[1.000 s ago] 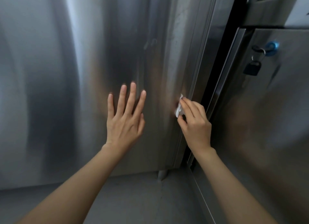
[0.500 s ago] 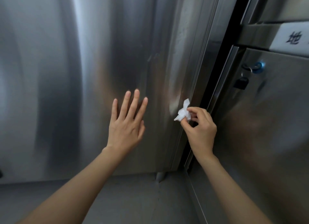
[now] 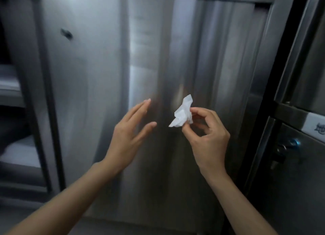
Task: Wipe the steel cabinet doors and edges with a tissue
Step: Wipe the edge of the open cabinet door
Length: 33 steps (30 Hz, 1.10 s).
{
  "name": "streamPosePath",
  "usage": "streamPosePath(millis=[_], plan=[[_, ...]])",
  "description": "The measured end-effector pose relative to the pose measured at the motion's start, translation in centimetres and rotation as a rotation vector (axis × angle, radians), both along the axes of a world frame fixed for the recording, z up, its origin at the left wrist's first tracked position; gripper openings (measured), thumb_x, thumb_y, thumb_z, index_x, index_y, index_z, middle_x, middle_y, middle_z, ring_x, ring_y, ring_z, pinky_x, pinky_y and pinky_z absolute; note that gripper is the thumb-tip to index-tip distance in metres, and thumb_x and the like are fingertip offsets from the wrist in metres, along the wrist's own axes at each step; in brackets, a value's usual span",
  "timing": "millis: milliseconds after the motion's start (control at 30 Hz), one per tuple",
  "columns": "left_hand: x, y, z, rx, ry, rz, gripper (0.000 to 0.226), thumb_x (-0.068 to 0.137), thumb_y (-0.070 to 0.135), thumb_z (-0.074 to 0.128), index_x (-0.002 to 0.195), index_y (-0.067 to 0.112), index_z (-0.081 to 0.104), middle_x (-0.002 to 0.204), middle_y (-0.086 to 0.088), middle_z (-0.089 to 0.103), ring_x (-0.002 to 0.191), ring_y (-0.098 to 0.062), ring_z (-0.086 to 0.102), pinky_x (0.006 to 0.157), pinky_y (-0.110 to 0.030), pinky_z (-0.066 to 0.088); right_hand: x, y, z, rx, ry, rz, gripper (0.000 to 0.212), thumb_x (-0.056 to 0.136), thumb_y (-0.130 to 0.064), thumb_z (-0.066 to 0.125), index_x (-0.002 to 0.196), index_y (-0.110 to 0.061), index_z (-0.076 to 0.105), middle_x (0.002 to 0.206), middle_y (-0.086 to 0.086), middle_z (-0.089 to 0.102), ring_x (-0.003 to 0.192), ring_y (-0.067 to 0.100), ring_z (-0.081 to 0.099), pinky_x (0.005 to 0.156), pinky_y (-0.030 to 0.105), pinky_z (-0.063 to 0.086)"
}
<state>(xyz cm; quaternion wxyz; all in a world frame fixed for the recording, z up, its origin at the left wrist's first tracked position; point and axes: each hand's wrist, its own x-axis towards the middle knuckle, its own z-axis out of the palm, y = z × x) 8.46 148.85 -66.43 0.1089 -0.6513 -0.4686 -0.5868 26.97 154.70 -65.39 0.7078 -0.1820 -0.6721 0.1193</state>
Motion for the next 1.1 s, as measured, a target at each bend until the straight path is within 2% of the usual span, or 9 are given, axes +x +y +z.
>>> streamPosePath(millis=[100,233,467,633,700,767,900,967,1100], plan=[[-1.8,-3.3,6.8,-0.031,-0.234,-0.231,0.054,0.082,0.034,0.074,0.132,0.033,0.055,0.131,0.009,0.062,0.116,-0.006,0.063,0.095,-0.021,0.051,-3.6,-1.9,4.5,0.054,-0.011,0.123,0.033,0.077,0.002,0.080,0.104,-0.014,0.071,0.102,-0.005,0.068,0.093,0.007,0.068,0.081,0.017,0.054],[-4.7,-6.7,13.0,-0.051,-0.271,-0.325,0.043,0.075,0.021,0.075,0.117,0.022,0.068,0.111,0.002,0.075,0.105,-0.010,0.069,0.085,-0.020,0.053,-9.2,-4.8,10.0,0.135,-0.059,0.267,0.028,0.079,0.000,0.079,0.103,-0.012,0.071,0.100,-0.001,0.069,0.093,0.011,0.069,0.083,0.019,0.055],[-14.5,-11.1,19.9,0.031,-0.241,-0.241,0.036,0.073,0.014,0.083,0.107,0.020,0.074,0.099,0.001,0.077,0.098,-0.015,0.072,0.084,-0.024,0.055,-19.4,-7.7,17.9,0.229,-0.169,0.383,0.031,0.082,0.007,0.073,0.104,-0.015,0.069,0.102,-0.008,0.068,0.095,-0.005,0.064,0.083,0.009,0.049],[-21.0,-11.3,21.2,0.142,-0.303,-0.125,0.028,0.079,0.005,0.080,0.105,0.014,0.075,0.093,0.005,0.077,0.089,-0.007,0.071,0.074,-0.019,0.054,-25.9,-8.4,20.4,0.273,-0.259,0.339,0.036,0.086,0.005,0.068,0.119,-0.009,0.067,0.114,-0.008,0.066,0.106,0.000,0.062,0.089,0.013,0.049],[-23.7,-10.6,21.3,0.223,-0.303,-0.004,0.027,0.080,0.008,0.081,0.106,0.015,0.076,0.095,0.006,0.075,0.089,-0.005,0.070,0.073,-0.017,0.053,-28.5,-7.9,20.3,0.312,-0.259,0.180,0.038,0.089,-0.002,0.064,0.126,-0.012,0.064,0.123,-0.005,0.065,0.113,0.005,0.060,0.097,0.017,0.047],[-26.1,-9.3,21.2,0.329,-0.273,0.108,0.027,0.081,0.009,0.080,0.107,0.015,0.076,0.099,0.007,0.072,0.088,-0.006,0.067,0.074,-0.020,0.054,-30.9,-6.3,19.6,0.346,-0.275,-0.131,0.039,0.092,-0.016,0.055,0.130,-0.013,0.062,0.133,0.001,0.061,0.123,0.013,0.054,0.104,0.026,0.044],[-30.1,-5.1,20.7,0.515,0.000,0.433,0.026,0.083,0.015,0.077,0.109,0.014,0.074,0.107,0.004,0.069,0.092,-0.017,0.067,0.077,-0.037,0.056,-34.1,-1.8,17.2,0.553,-0.486,-0.676,0.047,0.095,-0.027,0.041,0.132,-0.007,0.061,0.145,0.013,0.052,0.137,0.028,0.045,0.111,0.050,0.036],[-31.3,-2.8,20.7,0.585,0.082,0.488,0.025,0.084,0.016,0.074,0.108,0.012,0.074,0.108,-0.001,0.070,0.091,-0.022,0.068,0.072,-0.037,0.058,-34.7,0.2,16.4,0.595,-0.596,-0.808,0.049,0.097,-0.028,0.039,0.137,-0.007,0.058,0.151,0.013,0.046,0.141,0.030,0.041,0.112,0.053,0.033],[-32.7,1.5,21.5,0.651,0.223,0.517,0.021,0.088,0.023,0.060,0.099,0.014,0.074,0.105,0.000,0.071,0.086,-0.024,0.068,0.063,-0.036,0.058,-35.0,2.9,16.0,0.586,-0.588,-0.914,0.051,0.100,-0.028,0.037,0.147,-0.011,0.048,0.157,0.012,0.037,0.144,0.031,0.036,0.114,0.054,0.029]])
